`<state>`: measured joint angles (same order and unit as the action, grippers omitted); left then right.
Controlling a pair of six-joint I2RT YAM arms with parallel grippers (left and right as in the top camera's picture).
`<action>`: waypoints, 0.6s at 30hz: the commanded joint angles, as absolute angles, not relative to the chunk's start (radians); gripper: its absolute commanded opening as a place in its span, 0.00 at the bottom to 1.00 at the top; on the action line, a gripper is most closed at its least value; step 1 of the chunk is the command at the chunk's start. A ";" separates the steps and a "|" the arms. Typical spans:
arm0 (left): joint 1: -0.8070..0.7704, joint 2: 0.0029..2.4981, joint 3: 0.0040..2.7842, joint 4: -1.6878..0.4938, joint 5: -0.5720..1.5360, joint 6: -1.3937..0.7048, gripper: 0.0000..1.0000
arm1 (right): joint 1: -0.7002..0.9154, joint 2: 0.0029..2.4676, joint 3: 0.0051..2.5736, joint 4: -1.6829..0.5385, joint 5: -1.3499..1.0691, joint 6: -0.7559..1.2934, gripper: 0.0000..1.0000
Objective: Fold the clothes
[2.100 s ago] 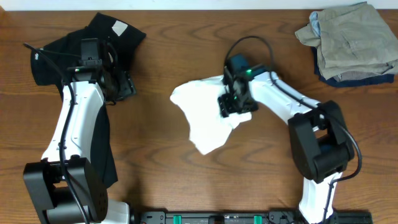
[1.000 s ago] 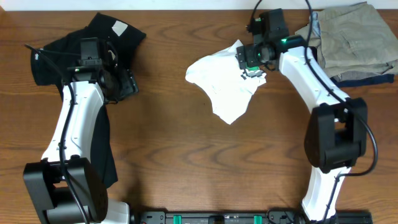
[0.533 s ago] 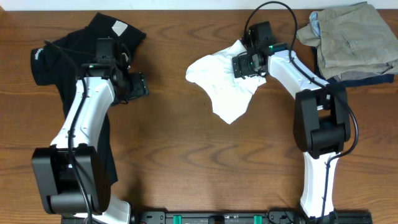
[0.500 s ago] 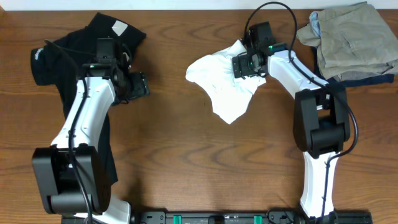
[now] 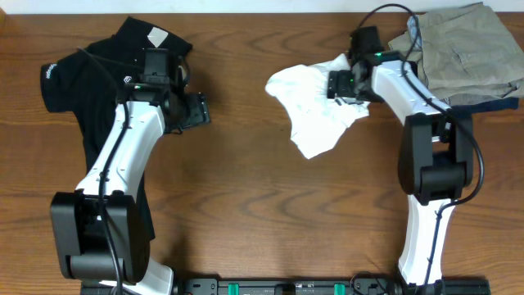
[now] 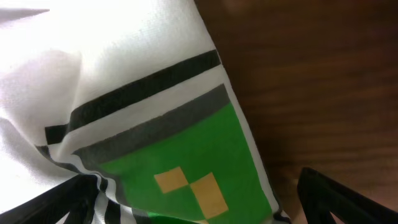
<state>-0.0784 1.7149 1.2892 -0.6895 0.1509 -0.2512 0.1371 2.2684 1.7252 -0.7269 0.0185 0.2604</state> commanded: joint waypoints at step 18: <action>-0.222 1.800 1.313 -0.509 0.149 -0.466 0.75 | 0.125 1.985 1.756 -0.909 0.052 0.309 0.99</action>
<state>-0.2234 1.7912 1.2900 -0.5240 0.1528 -0.4229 0.1158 2.0602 1.7382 -0.9051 0.0933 0.3309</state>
